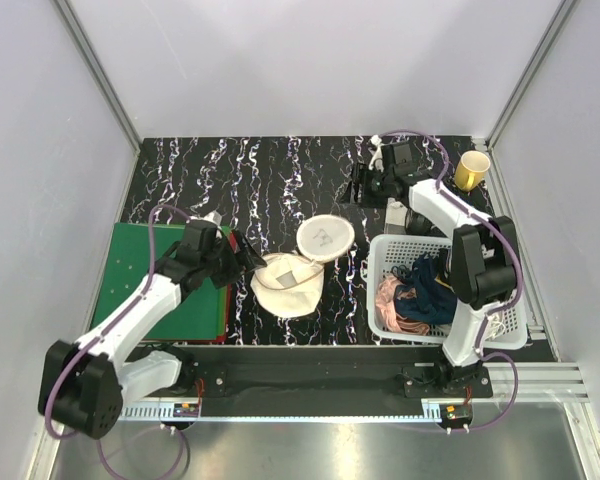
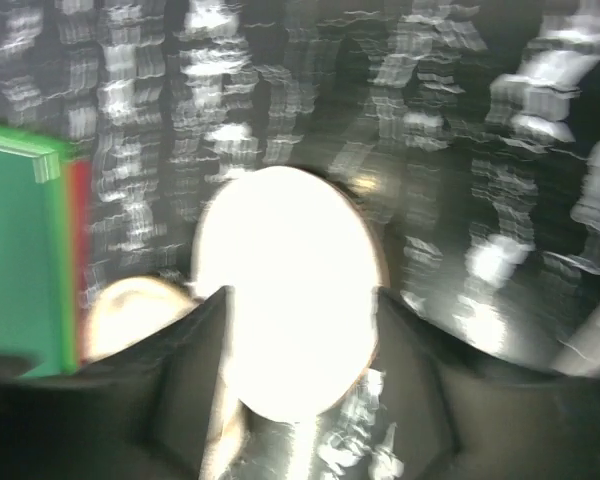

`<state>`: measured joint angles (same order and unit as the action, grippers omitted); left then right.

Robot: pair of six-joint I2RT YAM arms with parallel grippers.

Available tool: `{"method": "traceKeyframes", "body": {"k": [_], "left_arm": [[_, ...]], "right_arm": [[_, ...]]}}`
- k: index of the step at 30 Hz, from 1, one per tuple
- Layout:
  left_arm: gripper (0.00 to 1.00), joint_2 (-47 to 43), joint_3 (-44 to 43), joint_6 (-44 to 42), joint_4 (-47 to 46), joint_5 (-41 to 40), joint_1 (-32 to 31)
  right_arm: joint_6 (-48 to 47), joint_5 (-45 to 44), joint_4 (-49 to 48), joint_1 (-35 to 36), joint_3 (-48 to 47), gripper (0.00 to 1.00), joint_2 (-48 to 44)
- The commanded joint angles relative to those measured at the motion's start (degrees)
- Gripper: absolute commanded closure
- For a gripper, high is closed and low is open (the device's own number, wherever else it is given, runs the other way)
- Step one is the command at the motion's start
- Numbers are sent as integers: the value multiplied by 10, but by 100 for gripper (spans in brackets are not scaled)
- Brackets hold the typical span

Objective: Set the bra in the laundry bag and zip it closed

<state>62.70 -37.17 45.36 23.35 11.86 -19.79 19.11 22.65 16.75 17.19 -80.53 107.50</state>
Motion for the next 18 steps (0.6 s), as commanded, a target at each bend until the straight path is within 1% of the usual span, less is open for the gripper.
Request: {"method": "traceKeyframes", "body": {"k": [1,2,3,4,5,6,7,8,9,10,11,12,13,14,15,17,18], "left_arm": [[12,-40,-3,-37,-47,42,1],[12,-40,-2,-43,-55,52,0],[13,-40,-1,-54,-60,61,-3],[13,-41,0,-55,-72,76,-6],[13,-41,0,-57,-77,80,-11],[14,-41,-1,-58,-83,84,-17],[15,-42,-1,-58,-90,94,-33],[16,-42,-3,-56,-101,95,-44],[16,-42,-10,-53,-103,94,-69],[17,-41,-14,-51,-107,92,-83],[18,-42,-19,-48,-110,89,-99],[18,-40,-29,-48,-110,85,-128],[18,-41,-33,-48,-115,79,-143],[18,-42,-39,-48,-116,75,-157],[18,-43,-43,-48,-117,69,-184],[18,-44,-53,-51,-121,55,-209],[18,-44,-55,-54,-123,52,-227]], "right_arm": [[-80,-139,154,3,-52,23,-91],[-75,-178,192,2,-48,22,-109],[-66,-203,212,3,-37,17,-147],[-45,-223,230,2,-26,15,-166],[-31,-263,259,3,-12,15,-189],[-16,-277,271,2,24,14,-237],[10,-288,281,2,46,14,-264],[23,-307,304,2,68,14,-291],[40,-317,317,2,107,15,-342],[72,-324,330,2,127,16,-366],[90,-326,351,1,164,19,-414],[129,-329,361,-5,181,20,-437],[153,-346,383,-7,197,22,-460],[177,-352,391,-8,224,23,-504],[220,-358,398,-12,236,23,-526],[250,-381,418,-20,261,24,-573],[282,-397,430,-25,265,24,-583]]}}
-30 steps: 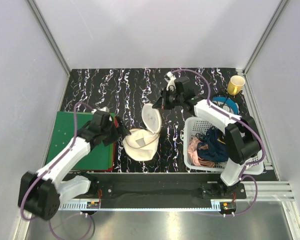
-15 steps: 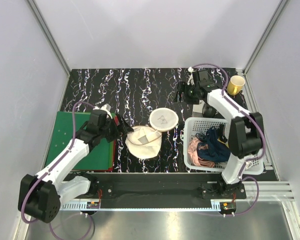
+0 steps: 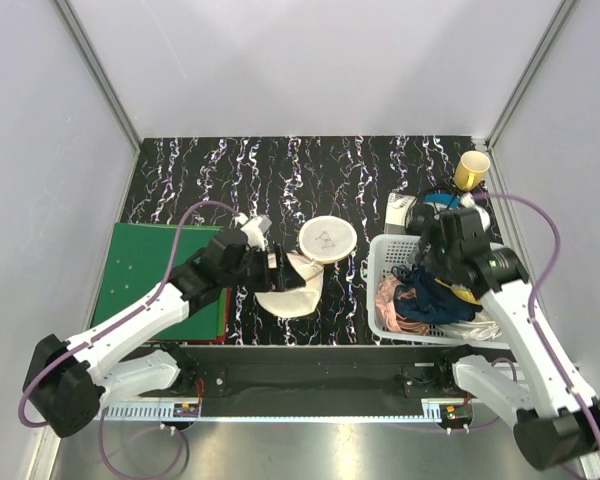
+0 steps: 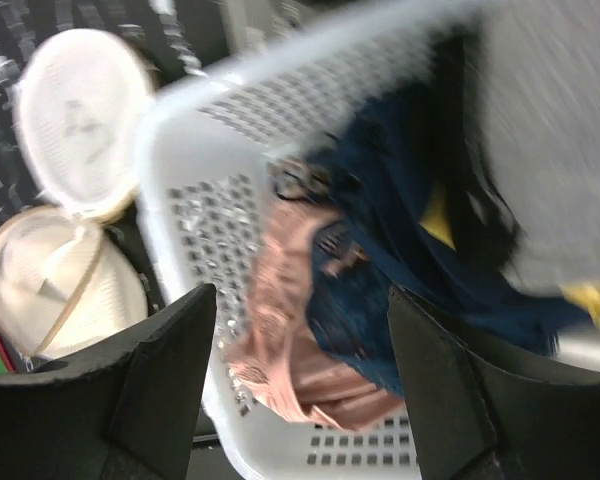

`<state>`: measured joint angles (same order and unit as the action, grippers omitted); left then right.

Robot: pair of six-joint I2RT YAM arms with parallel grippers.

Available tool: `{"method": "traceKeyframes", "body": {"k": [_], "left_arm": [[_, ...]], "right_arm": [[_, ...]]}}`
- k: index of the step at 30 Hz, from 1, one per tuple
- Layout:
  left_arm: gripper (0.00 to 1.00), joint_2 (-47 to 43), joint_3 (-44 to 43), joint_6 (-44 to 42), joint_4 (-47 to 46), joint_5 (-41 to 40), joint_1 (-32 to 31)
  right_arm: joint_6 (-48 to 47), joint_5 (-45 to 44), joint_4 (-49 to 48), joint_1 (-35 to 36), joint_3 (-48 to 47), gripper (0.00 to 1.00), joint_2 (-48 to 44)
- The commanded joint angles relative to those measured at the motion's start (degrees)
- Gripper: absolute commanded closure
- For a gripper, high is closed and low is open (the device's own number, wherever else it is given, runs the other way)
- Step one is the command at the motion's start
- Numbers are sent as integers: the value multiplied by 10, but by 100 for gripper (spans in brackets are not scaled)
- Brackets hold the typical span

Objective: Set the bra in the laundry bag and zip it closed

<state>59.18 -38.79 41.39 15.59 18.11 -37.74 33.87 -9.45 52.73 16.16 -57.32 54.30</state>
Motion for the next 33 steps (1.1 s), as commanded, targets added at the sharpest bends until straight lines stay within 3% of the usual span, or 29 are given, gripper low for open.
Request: {"method": "traceKeyframes", "body": {"k": [1,5,9,12,15,20,27,33], "left_arm": [[18,-9,-43,-17,-47,-12,-55],[18,-11,-39,-43,-46,3,-67],[18,-26,-34,-68,-39,22,-67],[18,-35,-38,-84,-25,32,-67],[18,-43,-42,-104,-6,33,-67],[18,-59,-35,-125,8,32,-67],[18,-82,-38,-150,37,25,-67],[18,-83,-36,-155,34,25,-67]], "right_arm": [[150,-107,100,-25,33,25,-59],[185,-185,123,-49,27,30,-96],[120,-222,114,-95,8,35,-47],[48,-199,81,-127,-6,36,5],[-33,-119,27,-127,-13,33,40],[-67,-55,-23,-128,-9,27,127],[-50,-108,-39,-128,-19,20,199],[-64,-159,-92,-128,-12,21,245]]}}
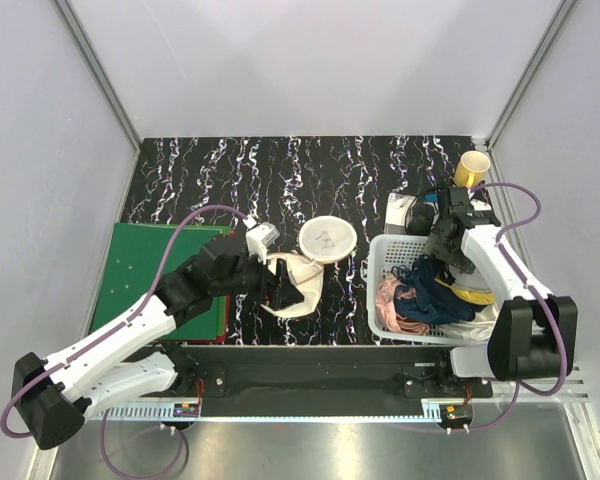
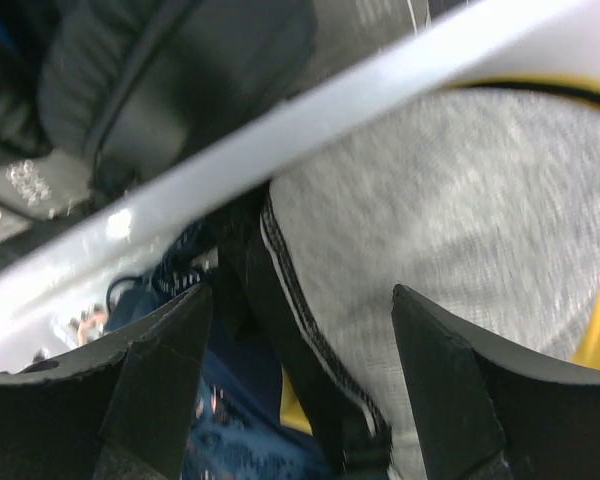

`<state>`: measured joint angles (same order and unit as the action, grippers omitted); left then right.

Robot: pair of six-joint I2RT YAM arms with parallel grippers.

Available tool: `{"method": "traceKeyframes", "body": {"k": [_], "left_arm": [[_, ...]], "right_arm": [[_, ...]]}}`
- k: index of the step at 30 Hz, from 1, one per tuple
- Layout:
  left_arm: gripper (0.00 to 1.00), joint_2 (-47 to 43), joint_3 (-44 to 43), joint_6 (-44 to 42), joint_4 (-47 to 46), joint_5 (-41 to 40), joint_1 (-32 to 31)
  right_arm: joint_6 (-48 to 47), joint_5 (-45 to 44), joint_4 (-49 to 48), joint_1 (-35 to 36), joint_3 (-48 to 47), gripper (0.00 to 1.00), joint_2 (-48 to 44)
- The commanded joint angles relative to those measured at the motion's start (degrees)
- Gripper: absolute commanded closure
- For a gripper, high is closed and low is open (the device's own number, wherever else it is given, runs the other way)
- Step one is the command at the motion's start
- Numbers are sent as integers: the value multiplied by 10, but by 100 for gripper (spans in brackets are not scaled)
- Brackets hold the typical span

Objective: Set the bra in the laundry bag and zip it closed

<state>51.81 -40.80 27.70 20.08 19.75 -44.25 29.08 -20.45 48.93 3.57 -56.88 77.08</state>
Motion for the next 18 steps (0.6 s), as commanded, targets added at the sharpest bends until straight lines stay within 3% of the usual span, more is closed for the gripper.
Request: {"method": "traceKeyframes", "body": {"k": [1,9,11,14,15,18], "left_arm": [[18,-10,-17,-19,-11,9,-2],[18,-14,-17,-20,-6,11,-2],[17,-15,-17,-22,-2,10,-2],[17,-15,-17,-23,2,9,-2],[17,-15,-17,-24,4,13,-2],[17,-16,-18,-23,8,13,-2]], "right_arm": [[-16,-72,-61,-1,-12,21,24],[-2,-158,-97,-1,6,37,31],[-3,-155,-96,-1,16,48,12],[18,-146,-62,-1,17,89,-28],[11,-117,-47,-1,16,95,-43],[19,-93,-2,-1,-2,100,-92]]}}
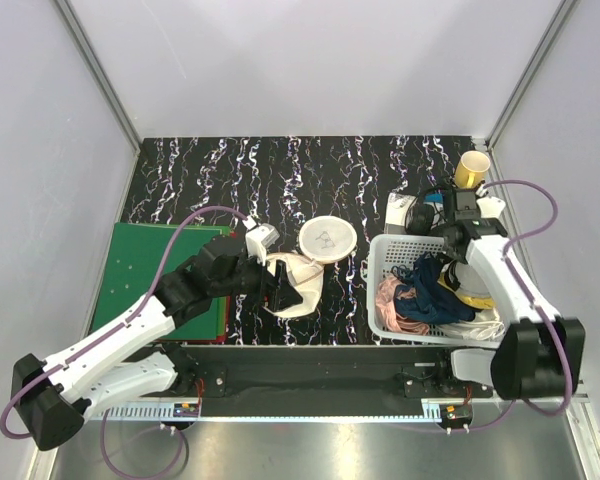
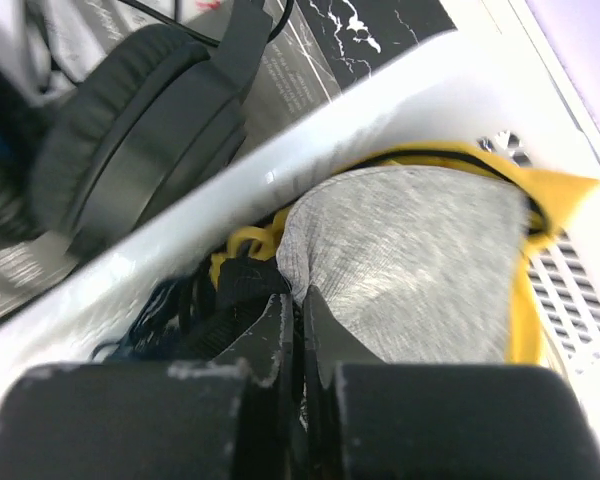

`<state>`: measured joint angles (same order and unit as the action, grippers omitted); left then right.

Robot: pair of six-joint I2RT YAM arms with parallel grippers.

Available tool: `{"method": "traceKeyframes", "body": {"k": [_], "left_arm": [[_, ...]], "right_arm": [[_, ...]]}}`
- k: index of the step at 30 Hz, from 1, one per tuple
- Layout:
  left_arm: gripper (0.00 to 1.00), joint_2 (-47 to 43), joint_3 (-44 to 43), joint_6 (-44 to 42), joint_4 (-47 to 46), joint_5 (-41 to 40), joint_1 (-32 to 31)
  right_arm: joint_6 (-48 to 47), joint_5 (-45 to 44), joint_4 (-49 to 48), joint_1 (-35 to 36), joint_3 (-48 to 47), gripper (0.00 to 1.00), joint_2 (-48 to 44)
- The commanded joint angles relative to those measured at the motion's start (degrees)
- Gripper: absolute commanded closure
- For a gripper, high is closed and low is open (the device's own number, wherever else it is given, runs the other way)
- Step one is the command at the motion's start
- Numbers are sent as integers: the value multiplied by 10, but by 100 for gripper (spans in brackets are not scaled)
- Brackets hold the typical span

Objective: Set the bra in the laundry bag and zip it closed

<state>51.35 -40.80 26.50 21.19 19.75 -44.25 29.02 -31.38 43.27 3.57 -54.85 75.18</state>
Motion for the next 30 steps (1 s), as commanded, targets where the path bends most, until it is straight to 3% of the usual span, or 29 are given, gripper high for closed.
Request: {"method": "traceKeyframes", "body": {"k": [1,5,9,11,12,14,16,19,23,25,30], "left_arm": [[17,-12,-20,-9,-3,14,-2],[17,-11,-36,-11,6,17,-1],[16,-14,-61,-10,22,-6,10],[14,-16,-72,6,18,11,42],[11,-15,-81,13,14,20,57],[8,-12,-91,37,5,41,107],[7,-6,-108,54,2,43,143],[7,2,-127,72,-4,51,180],[8,6,-125,103,-24,71,227],[8,9,-116,119,-31,69,248],[8,27,-107,140,-27,50,296]], "right_arm": [[18,22,69,-1,-45,100,-89],[3,87,121,-1,-139,100,-114],[-46,321,121,-1,-292,100,-85],[-66,413,99,-1,-378,100,-40],[-72,504,88,-1,-418,100,-6],[-78,571,68,5,-459,100,35],[-98,562,61,41,-520,100,97],[-107,489,-8,79,-537,100,158],[-142,319,-99,142,-551,100,241],[-150,274,-134,174,-567,100,297],[-150,243,-138,241,-678,100,460]]}}
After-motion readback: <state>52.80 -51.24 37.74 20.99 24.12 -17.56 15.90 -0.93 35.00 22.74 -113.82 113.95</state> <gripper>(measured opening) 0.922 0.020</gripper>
